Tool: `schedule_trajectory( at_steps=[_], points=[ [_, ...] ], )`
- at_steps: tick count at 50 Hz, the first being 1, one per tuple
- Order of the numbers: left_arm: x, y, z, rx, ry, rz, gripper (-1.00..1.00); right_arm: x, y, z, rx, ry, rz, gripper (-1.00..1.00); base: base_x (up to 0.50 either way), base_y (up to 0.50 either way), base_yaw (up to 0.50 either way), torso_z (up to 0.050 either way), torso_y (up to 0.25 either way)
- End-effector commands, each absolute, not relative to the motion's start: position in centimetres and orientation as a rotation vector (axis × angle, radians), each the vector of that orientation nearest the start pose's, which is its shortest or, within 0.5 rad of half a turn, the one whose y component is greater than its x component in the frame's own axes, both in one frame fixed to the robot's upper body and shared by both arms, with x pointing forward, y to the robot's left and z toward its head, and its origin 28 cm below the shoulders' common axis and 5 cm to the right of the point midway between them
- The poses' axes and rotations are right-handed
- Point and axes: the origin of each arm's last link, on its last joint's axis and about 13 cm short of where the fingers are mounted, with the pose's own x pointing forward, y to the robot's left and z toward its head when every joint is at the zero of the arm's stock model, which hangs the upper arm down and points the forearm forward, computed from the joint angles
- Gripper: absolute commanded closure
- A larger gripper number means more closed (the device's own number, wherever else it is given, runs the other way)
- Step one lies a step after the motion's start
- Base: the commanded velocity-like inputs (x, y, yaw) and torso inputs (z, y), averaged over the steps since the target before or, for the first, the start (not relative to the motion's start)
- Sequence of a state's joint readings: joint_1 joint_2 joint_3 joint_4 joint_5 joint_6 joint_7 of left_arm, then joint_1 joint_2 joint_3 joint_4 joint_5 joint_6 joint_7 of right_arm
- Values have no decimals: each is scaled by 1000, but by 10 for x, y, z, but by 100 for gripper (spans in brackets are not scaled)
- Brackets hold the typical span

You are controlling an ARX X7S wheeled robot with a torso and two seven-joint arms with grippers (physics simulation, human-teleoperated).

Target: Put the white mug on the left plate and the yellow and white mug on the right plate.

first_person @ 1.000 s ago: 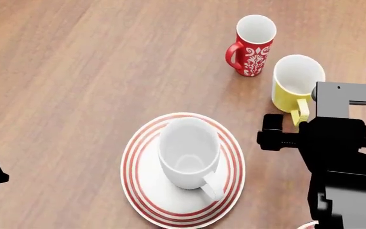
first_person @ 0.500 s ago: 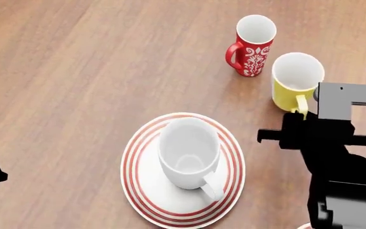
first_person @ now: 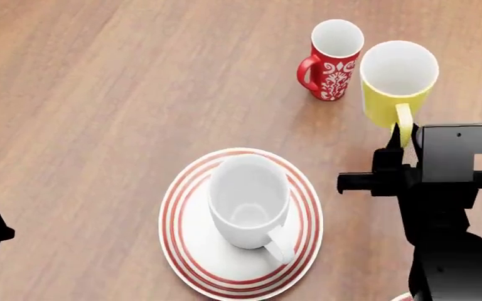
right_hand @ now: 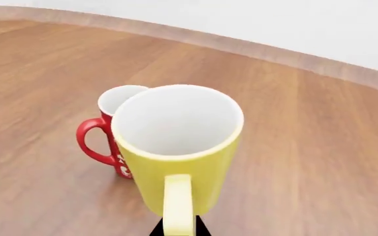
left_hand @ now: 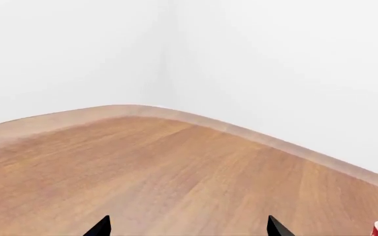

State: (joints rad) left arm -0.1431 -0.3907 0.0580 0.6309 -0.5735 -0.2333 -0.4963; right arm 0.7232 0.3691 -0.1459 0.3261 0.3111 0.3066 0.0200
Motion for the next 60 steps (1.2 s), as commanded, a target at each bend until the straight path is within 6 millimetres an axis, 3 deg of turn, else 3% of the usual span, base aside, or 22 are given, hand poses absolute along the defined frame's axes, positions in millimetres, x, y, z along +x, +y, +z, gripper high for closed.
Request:
schedule_trajectory(
  at_steps=[1,10,27,29,32,41,60],
  points=[
    [210,233,160,-231,-396,115,-100,333,-184,142,-102,-156,-42,100,0,0,0,0,0],
    [210,233,160,-229,-395,115,-100,324,-185,140,-103,-159,-56,100,0,0,0,0,0],
    [210,233,159,-227,-391,114,-100,327,-183,144,-75,-159,-26,100,0,0,0,0,0],
    [211,234,159,-230,-391,119,-100,316,-180,146,51,-188,89,100,0,0,0,0,0],
    [209,233,157,-224,-381,126,-100,288,-172,142,83,-208,226,100,0,0,0,0,0],
    [204,232,158,-220,-383,108,-100,234,-177,128,-18,-179,228,100,0,0,0,0,0],
    [200,233,162,-220,-389,109,-100,181,-190,126,-21,-229,151,100,0,0,0,0,0]
  ],
)
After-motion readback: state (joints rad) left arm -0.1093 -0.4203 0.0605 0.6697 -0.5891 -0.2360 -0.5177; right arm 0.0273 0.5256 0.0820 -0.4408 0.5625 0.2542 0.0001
